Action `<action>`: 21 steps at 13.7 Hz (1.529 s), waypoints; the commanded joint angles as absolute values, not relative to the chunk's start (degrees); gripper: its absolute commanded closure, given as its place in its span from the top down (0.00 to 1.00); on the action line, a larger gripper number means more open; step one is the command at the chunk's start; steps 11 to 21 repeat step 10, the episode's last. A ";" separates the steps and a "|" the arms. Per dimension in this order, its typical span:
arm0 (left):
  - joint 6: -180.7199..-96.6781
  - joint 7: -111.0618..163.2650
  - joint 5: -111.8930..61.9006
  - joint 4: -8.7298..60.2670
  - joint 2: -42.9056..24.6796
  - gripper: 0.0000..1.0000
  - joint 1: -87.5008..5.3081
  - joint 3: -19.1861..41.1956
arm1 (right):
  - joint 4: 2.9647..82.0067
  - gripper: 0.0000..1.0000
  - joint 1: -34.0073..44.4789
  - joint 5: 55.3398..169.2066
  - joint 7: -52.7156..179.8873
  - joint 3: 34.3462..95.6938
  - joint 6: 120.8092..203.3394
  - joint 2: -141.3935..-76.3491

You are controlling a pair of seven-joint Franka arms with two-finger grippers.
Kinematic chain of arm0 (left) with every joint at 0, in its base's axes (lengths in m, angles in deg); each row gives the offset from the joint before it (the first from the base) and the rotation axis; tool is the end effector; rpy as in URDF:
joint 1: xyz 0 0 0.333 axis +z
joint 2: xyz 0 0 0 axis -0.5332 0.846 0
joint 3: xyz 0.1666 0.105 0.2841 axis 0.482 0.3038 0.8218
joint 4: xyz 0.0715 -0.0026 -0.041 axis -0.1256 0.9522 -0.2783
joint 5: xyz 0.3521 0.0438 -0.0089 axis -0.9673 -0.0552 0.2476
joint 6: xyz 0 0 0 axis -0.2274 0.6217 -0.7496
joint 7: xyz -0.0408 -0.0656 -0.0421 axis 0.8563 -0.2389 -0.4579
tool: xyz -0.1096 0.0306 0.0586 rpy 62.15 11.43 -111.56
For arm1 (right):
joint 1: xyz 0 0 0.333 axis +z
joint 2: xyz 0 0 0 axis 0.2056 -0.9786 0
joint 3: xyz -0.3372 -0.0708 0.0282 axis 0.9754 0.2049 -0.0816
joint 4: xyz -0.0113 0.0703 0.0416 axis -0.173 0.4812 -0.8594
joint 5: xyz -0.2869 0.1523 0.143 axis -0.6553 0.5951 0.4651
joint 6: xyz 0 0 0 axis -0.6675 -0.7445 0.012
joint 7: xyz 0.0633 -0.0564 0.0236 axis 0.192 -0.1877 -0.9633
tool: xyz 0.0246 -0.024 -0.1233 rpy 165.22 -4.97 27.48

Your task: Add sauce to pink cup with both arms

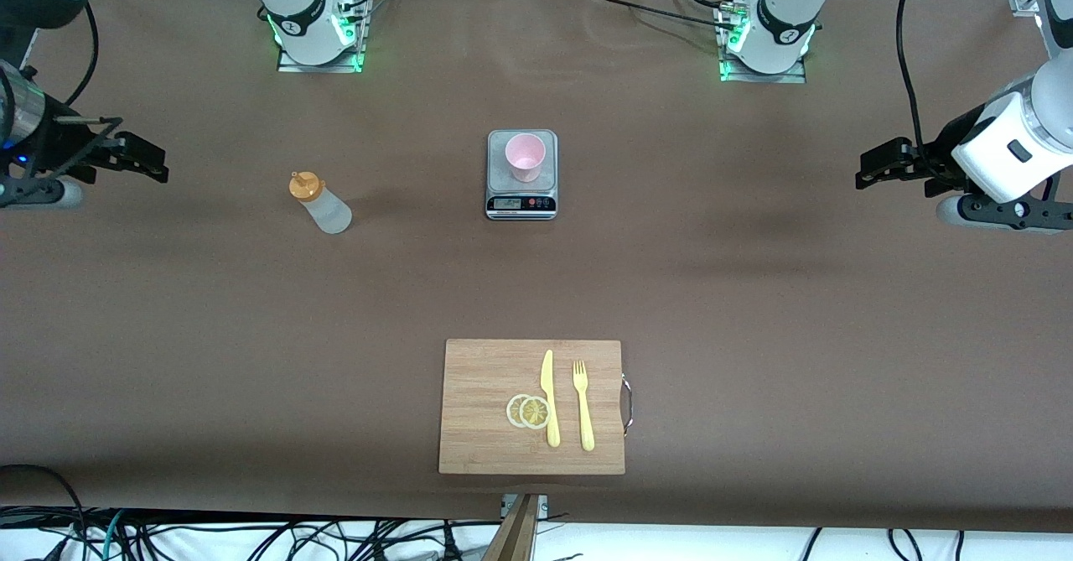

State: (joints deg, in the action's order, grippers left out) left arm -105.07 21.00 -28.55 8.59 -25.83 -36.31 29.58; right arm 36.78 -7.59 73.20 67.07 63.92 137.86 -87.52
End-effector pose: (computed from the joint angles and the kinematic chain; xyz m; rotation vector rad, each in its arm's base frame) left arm 0.5491 -0.0494 0.5982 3.0453 -0.0707 -0.2188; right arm 0.5255 -0.0045 0.5921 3.1001 0.0430 -0.1120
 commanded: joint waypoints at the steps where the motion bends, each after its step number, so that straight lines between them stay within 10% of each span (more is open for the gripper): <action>1: -104.68 20.00 -29.86 8.23 -25.77 1.00 -36.70 29.68 | 34.43 1.00 -9.84 72.97 68.27 62.82 135.84 -86.99; 21: -104.68 20.09 -29.86 8.23 -25.77 1.00 -36.70 29.68 | 33.90 1.00 -9.49 76.57 70.11 64.67 134.26 -87.08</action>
